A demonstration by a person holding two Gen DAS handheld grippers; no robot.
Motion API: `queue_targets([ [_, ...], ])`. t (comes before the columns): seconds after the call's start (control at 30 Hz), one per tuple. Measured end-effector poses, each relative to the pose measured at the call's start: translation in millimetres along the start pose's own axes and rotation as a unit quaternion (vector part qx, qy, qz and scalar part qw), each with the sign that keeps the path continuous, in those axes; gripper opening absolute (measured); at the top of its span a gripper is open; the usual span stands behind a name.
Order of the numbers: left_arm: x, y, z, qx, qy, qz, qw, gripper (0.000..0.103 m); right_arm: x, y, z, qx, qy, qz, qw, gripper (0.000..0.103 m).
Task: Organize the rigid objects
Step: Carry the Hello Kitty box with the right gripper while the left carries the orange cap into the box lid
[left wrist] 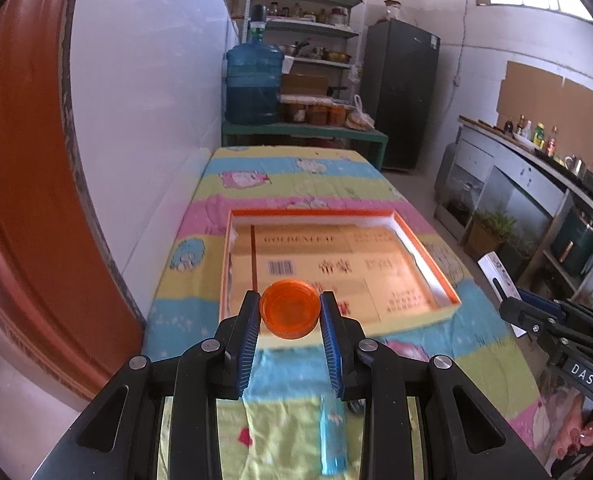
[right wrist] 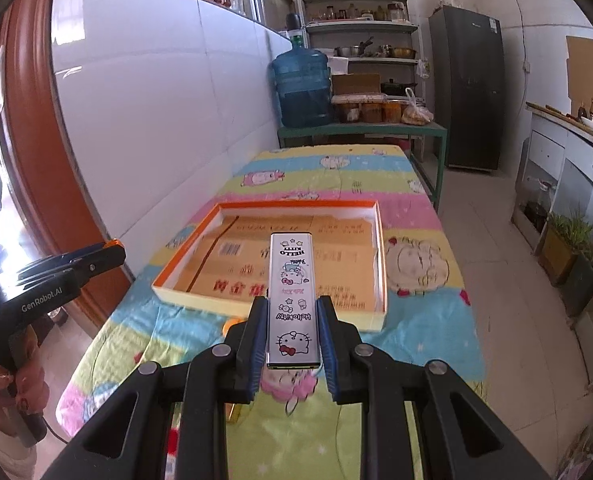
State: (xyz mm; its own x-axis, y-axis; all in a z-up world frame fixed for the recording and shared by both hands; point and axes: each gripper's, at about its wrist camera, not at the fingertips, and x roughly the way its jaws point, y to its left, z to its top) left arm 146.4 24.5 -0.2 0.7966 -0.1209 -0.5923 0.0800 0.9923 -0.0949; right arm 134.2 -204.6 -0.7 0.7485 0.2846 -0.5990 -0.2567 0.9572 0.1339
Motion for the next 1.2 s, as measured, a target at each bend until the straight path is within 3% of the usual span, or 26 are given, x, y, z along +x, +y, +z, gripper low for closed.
queue_targets([
  [0.5,68,5,46,0.001,-0.011,0.035,0.9993,0.031,44,-6,50,-0.015,-0.002,0.002,1.000,0.025],
  [0.97,124,8,46,-0.012,0.019,0.060,0.9979,0.031,94,-15,60,0.003,0.028,0.019,0.999,0.025],
  [1.2,151,15,38,-0.024,0.054,0.033,0.9977,0.031,128,-23,52,0.019,0.060,0.028,0.998,0.025],
])
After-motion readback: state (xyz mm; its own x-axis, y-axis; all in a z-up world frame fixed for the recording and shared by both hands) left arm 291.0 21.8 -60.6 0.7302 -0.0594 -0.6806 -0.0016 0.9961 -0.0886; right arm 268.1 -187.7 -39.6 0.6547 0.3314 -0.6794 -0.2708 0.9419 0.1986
